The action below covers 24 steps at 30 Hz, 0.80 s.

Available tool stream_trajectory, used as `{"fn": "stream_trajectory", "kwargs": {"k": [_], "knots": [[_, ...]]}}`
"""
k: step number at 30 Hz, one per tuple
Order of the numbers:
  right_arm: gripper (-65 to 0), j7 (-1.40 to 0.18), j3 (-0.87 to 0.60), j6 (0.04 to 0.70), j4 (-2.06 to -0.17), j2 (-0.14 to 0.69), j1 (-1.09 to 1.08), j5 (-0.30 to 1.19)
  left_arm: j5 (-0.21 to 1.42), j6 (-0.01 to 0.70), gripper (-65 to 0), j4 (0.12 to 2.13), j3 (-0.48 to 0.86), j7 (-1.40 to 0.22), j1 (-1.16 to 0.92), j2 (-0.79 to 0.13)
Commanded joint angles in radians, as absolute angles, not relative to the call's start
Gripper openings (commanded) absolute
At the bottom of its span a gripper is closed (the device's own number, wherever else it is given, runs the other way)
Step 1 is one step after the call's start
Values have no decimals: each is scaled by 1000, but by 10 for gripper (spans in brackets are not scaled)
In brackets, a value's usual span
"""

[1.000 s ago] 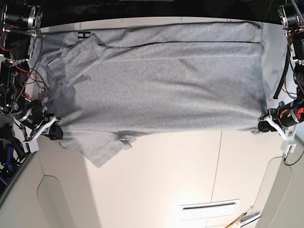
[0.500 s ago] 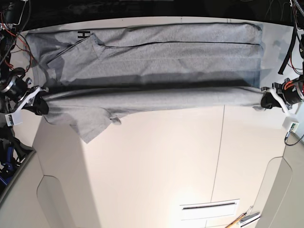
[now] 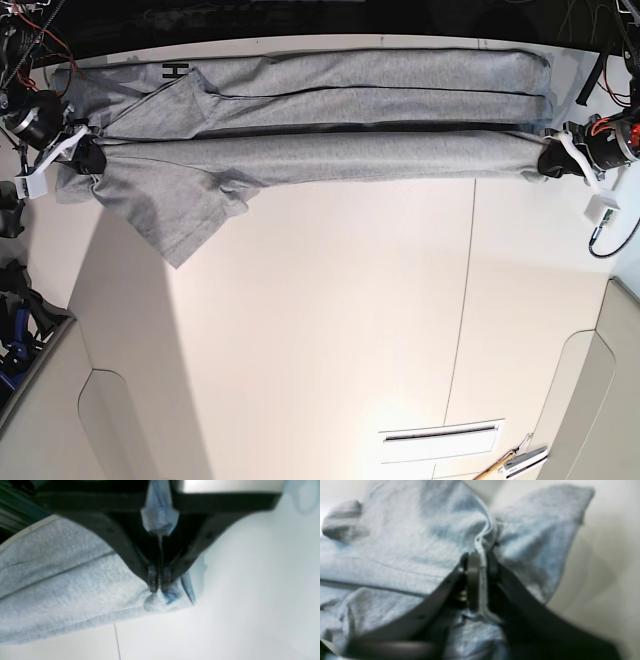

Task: Fold the T-shirt properly
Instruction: 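Fold the hem up over the body toward the collar with both grippers, then regrasp the folded edge with the right gripper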

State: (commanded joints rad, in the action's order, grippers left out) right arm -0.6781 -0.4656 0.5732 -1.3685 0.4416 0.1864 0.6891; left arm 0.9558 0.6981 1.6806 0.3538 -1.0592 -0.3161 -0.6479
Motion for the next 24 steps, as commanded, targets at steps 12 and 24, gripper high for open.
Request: {"fn": "stream_trajectory", "kwargs": {"k": [12, 24], "knots": [[-406, -707, -675, 573, -1457, 413, 121, 803, 954, 698, -650, 1681, 354, -1059, -316, -615], [-271, -583, -319, 564, -1328, 398, -60, 555, 962, 698, -650, 1681, 354, -1059, -316, -612]]}}
